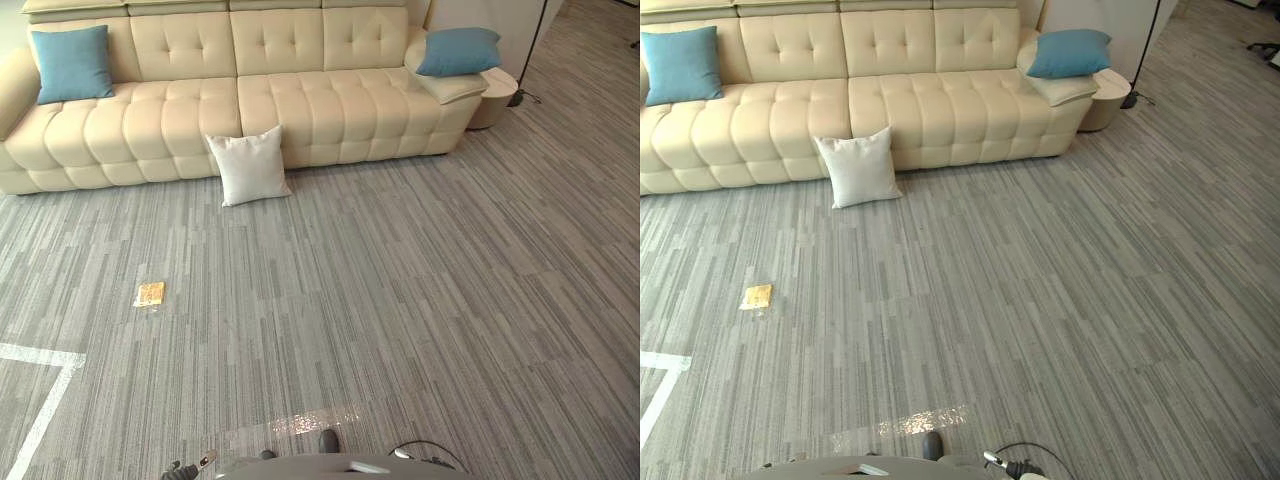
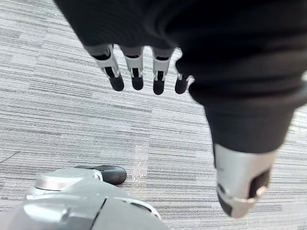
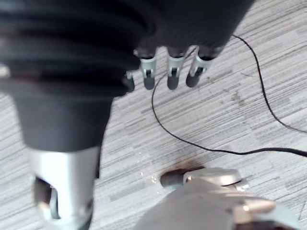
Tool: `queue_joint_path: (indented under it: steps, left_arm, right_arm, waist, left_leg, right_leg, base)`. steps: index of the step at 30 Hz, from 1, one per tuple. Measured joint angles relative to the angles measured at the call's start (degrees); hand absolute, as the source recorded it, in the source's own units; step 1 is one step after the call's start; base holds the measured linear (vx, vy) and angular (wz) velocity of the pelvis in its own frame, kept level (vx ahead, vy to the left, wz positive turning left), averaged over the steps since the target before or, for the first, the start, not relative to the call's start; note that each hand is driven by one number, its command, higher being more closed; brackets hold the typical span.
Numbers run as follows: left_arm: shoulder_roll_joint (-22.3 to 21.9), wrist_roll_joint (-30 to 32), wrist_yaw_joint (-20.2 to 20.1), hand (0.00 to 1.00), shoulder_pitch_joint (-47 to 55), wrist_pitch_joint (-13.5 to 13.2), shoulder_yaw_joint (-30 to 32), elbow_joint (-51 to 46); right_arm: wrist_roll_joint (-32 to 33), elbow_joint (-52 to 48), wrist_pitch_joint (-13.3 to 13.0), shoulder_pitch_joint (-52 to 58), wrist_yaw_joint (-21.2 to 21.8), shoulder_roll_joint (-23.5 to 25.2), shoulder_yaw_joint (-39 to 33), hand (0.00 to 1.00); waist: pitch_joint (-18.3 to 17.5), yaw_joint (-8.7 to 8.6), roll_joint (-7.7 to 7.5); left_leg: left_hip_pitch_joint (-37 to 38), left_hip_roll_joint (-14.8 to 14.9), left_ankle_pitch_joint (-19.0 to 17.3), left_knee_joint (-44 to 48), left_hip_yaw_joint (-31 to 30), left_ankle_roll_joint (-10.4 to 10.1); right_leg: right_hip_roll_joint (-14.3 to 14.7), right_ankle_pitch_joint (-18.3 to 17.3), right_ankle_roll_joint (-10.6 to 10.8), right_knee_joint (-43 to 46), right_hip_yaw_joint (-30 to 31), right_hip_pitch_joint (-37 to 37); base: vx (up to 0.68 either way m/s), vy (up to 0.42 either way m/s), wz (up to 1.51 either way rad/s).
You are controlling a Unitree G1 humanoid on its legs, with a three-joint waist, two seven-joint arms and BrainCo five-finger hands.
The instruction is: Pick up cushions and gather them together orderly.
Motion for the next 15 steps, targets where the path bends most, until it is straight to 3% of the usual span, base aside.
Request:
queue_joint_path:
  steps: [9,13,15]
  left_arm:
    - [0.3,0.0,0.0,0.0,-2.7,0.1,0.1,0.5]
    - [0.0,0.0,0.0,0.0,-3.7,0.0,1.2,-0.5]
    - [-0.7,0.0,0.0,0.0,-3.6,-0.1,1.9,-2.0]
  right_arm:
    - [0.1,-0.1,0.0,-1.6,0.0,0.1,-0.1,0.0]
    - [0.3,-0.5,-0.1,-1.7,-0.1,0.2,-0.2,0.0]
    - [0.8,-2.0,-0.1,-1.3,-0.2,0.2,-0.3,0.0]
  waist:
    - [1.7,-0.23,-0.13]
    - [2.2,0.38,-0.12]
    - [3.4,0.93,0.26]
  left_leg:
    - [-3.2,0.1,-3.2,4.8,2.4,1.0]
    - [-7.2,1.1,-6.8,11.3,3.0,1.7]
    - [-8.7,2.3,-9.8,16.4,3.1,2.1]
  right_leg:
    - [-0.1,0.5,0.6,0.4,2.6,-1.7]
    - [0.0,-0.2,1.6,2.5,2.7,-3.8]
    - [0.7,-2.7,2.1,7.6,2.5,-5.4]
  base:
    - [-0.01,0.021,-0.15]
    - [0.0,0.039,-0.07]
    - [0.02,0.062,0.0]
